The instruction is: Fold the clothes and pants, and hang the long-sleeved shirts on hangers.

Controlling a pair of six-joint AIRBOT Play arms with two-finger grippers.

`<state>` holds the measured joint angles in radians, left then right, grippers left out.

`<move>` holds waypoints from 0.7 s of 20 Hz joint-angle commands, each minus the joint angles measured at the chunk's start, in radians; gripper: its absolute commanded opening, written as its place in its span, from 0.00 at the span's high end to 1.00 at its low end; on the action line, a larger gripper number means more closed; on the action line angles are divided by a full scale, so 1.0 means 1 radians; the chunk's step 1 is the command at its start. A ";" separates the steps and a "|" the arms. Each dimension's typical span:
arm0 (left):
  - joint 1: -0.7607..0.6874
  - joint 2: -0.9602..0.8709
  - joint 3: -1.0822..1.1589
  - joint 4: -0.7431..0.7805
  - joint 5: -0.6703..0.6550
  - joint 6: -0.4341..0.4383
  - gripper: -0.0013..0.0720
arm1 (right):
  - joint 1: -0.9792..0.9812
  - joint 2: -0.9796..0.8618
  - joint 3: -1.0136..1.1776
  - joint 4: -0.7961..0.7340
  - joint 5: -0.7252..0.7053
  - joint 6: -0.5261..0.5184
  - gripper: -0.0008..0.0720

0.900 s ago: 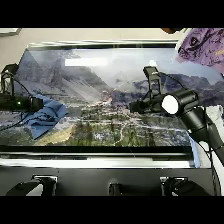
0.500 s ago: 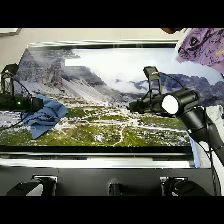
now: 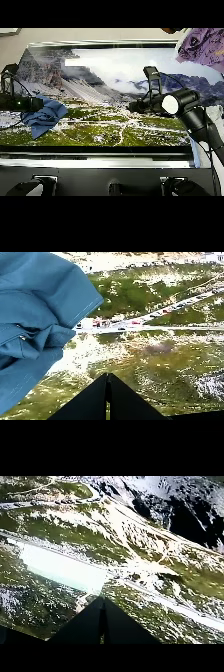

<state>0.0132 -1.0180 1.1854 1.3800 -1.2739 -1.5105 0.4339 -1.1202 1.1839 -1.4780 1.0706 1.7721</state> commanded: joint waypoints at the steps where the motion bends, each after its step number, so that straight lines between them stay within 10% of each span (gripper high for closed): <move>1: 0.000 0.000 0.000 0.000 0.001 0.000 0.96 | 0.001 -0.001 0.001 0.000 0.000 0.000 0.95; 9: 0.000 0.000 0.000 0.001 -0.003 0.000 0.95 | 0.001 -0.001 0.001 0.000 0.000 0.000 0.95; 10: 0.000 0.000 0.000 0.009 -0.020 -0.002 0.85 | 0.001 -0.001 0.001 -0.001 0.000 0.000 0.95; 12: 0.008 -0.014 -0.001 0.127 -0.042 -0.174 0.00 | 0.001 -0.001 0.001 0.000 0.000 0.000 0.95; 14: 0.045 -0.058 -0.008 0.285 -0.083 -0.254 0.00 | 0.001 -0.001 0.001 0.000 0.000 0.000 0.95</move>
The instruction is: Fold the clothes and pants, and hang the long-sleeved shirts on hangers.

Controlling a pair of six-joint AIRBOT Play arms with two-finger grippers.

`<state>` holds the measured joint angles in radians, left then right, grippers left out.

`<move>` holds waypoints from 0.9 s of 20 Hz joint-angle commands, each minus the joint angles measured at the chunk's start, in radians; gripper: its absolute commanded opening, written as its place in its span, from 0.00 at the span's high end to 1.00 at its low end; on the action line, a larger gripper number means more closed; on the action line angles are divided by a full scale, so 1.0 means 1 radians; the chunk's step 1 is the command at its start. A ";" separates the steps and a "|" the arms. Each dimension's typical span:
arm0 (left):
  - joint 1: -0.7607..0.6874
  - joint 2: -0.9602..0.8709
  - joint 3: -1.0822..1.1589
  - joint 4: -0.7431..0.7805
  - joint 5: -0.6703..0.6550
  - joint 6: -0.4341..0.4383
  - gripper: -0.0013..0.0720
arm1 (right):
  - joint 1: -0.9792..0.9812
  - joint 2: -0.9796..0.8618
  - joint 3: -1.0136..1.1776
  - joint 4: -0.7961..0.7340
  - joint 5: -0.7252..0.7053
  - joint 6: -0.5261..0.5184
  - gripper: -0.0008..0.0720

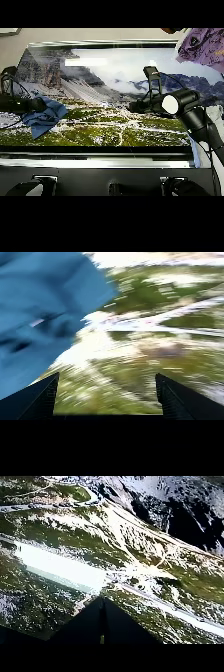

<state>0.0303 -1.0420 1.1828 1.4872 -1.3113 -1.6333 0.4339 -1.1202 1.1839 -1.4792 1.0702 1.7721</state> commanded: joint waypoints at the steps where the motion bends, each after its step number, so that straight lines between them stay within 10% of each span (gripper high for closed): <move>1: 0.063 -0.061 -0.028 0.197 -0.028 -0.134 0.00 | 0.001 -0.001 0.001 0.002 0.000 0.000 0.95; 11: 0.167 -0.392 -0.147 0.169 0.341 -0.148 0.00 | 0.001 -0.001 0.001 0.002 0.016 0.000 0.88; 12: 0.167 -0.412 -0.147 0.164 0.332 -0.148 0.13 | 0.001 -0.001 0.001 0.002 0.024 0.000 0.85; 14: 0.167 -0.416 -0.146 0.091 0.323 -0.145 0.95 | 0.001 -0.001 0.001 0.002 0.046 0.001 0.78; 18: 0.109 -0.390 -0.086 -0.101 0.230 -0.075 0.96 | 0.001 0.000 0.001 0.001 0.135 0.001 0.78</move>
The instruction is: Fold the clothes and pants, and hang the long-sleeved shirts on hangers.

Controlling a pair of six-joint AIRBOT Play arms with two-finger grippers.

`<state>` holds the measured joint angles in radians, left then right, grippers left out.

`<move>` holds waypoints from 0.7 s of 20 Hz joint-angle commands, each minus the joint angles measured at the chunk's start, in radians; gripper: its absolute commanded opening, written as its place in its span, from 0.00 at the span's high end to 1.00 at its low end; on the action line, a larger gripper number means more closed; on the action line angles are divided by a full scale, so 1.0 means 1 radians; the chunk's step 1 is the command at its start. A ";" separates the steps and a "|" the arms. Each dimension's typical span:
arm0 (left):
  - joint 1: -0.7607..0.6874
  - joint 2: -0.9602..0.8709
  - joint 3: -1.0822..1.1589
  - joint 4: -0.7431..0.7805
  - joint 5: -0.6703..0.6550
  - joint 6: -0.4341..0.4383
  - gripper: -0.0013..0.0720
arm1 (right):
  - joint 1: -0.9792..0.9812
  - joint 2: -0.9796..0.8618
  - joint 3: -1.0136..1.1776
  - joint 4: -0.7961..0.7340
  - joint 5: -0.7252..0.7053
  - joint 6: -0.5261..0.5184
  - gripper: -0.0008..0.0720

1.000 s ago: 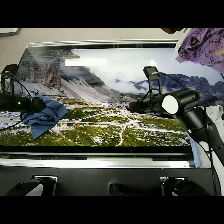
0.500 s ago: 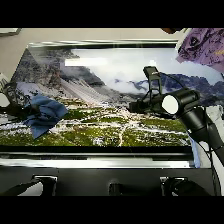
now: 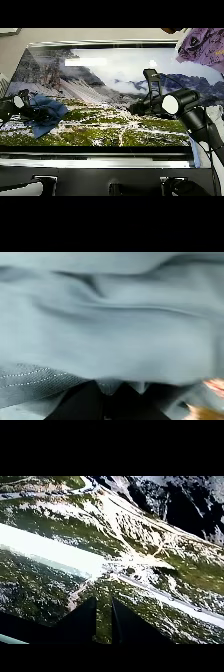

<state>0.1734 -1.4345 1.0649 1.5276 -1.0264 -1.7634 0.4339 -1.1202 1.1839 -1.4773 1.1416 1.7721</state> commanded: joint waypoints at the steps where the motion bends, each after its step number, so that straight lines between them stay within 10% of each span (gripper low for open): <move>1: -0.076 0.018 0.047 -0.200 -0.080 0.078 0.96 | 0.001 0.002 0.001 -0.003 0.090 0.001 0.78; 7: -0.528 0.081 0.056 -0.580 0.030 0.023 0.96 | 0.001 0.052 0.001 -0.114 0.264 -0.010 0.78; 14: -0.914 -0.022 0.056 -0.612 0.425 -0.202 0.85 | 0.001 0.135 0.001 -0.193 0.391 -0.054 0.77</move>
<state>-0.6243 -1.4078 1.1194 0.9485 -0.7509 -1.8881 0.4339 -1.0103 1.1843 -1.6413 1.4899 1.7393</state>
